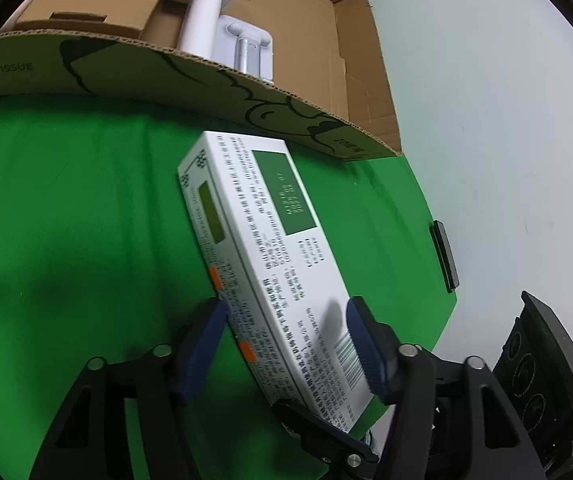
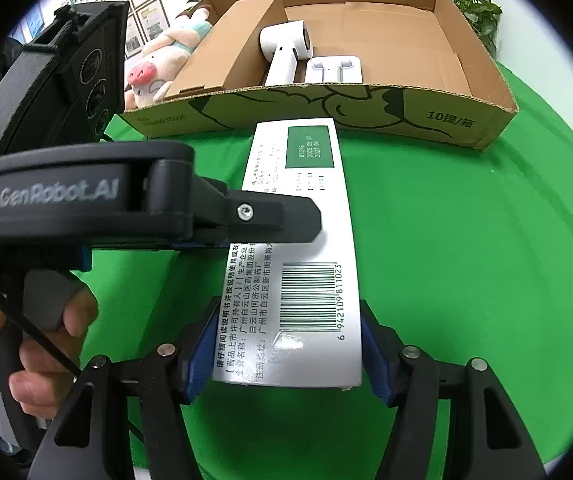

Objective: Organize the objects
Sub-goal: 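Grasp the white medicine box with the right gripper and lift it, then carry the medicine box into the open box beside the phone stand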

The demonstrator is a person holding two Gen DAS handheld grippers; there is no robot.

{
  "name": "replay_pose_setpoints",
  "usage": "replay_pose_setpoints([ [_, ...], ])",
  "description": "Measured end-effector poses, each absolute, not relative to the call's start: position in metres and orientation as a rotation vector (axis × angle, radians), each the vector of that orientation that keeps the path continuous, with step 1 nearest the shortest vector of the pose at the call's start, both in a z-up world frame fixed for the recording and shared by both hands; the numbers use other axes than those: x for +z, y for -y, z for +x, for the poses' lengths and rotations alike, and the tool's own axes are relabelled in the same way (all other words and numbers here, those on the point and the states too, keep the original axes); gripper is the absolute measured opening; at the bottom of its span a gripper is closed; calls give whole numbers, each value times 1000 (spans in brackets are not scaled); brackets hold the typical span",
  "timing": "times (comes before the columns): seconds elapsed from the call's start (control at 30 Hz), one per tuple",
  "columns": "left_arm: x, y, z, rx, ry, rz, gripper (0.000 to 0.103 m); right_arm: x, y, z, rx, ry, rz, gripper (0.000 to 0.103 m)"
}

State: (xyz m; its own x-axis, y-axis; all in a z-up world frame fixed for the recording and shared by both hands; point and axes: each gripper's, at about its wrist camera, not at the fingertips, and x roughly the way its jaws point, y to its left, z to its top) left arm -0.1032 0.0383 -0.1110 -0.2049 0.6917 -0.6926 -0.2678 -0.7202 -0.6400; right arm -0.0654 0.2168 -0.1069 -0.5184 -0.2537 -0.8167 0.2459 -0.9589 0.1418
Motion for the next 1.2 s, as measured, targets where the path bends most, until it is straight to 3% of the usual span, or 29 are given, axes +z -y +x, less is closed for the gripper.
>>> replay_pose_setpoints([
  [0.2,-109,-38,-101,1974,519,-1438,56,-107,-223,-56,-2526,80,1356,61],
  [0.33,-109,-37,-102,1950,541,-1440,68,-105,-229,-56,-2486,161,1367,61],
  [0.43,-110,-38,-103,1953,563,-1444,71,-104,-241,-57,-2399,310,1362,61],
  [0.53,-111,-40,-101,1932,578,-1451,67,-98,-236,-52,-2404,268,1338,61],
  [0.6,-111,-44,-98,1912,545,-1462,56,-97,-220,-57,-2408,219,1330,60],
  [0.73,-103,-44,-95,1918,528,-1426,51,-92,-214,-53,-2418,174,1309,60],
  [1.2,-76,-50,-90,1942,432,-1368,48,-85,-217,-54,-2451,184,1272,60],
])
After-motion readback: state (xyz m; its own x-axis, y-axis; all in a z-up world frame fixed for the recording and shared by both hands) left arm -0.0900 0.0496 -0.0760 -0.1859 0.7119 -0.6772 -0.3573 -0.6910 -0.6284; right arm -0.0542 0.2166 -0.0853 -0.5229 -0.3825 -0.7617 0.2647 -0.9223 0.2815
